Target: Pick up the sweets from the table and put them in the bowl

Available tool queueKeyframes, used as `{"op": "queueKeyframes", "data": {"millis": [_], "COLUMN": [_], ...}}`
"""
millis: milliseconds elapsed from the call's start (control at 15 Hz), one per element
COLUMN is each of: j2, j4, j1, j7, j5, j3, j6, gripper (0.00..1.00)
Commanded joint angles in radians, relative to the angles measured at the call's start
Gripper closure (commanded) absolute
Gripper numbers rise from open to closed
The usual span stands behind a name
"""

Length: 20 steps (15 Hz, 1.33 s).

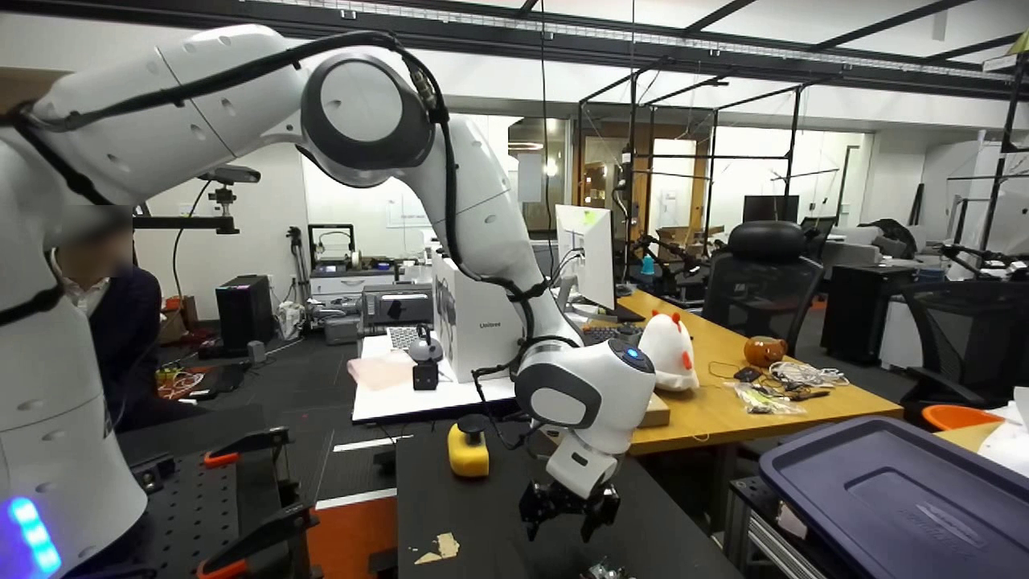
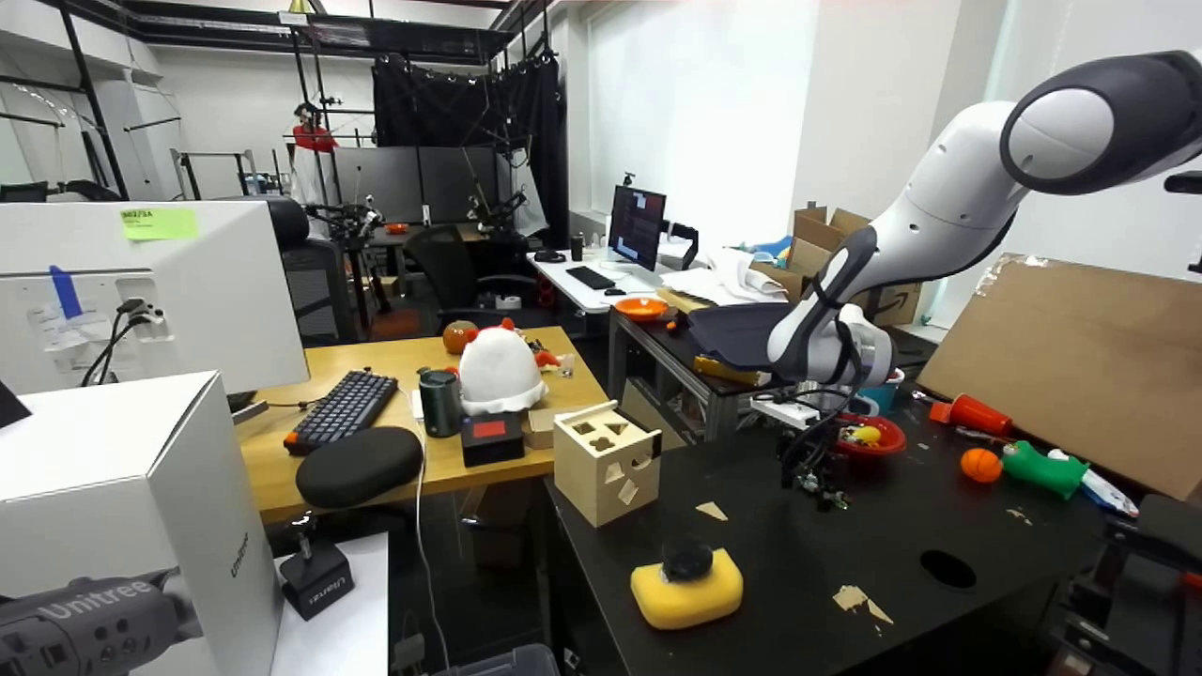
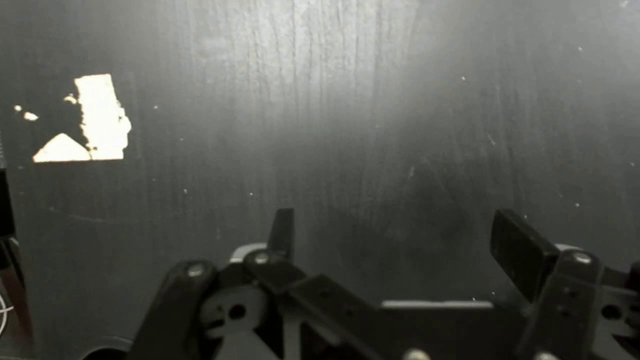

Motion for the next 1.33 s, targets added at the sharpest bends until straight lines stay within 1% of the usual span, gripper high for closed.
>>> {"op": "queueKeyframes", "data": {"millis": [0,200,333,467,533,600,667,933,1133,1267], "j2": [-0.051,-0.058,-0.054,-0.047,-0.042,-0.04,-0.033,-0.02,-0.006,-0.001], "j4": [-0.062,-0.083,-0.088,-0.095,-0.101,-0.1,-0.098,-0.08,-0.058,-0.048], "j1": [0.001,0.036,0.054,0.081,0.11,0.114,0.134,0.192,0.2,0.16], "j7": [0.085,0.195,0.268,0.354,0.421,0.452,0.509,0.705,0.802,0.806], "j5": [0.043,0.025,0.008,-0.01,-0.027,-0.042,-0.066,-0.179,-0.236,-0.241], "j3": [-0.002,-0.039,-0.061,-0.09,-0.119,-0.122,-0.142,-0.186,-0.182,-0.143], "j6": [0.102,0.161,0.171,0.165,0.162,0.156,0.15,0.12,0.105,0.11], "gripper": [0.0,0.0,0.0,0.0,0.0,0.0,0.0,0.0,0.0,0.0]}}
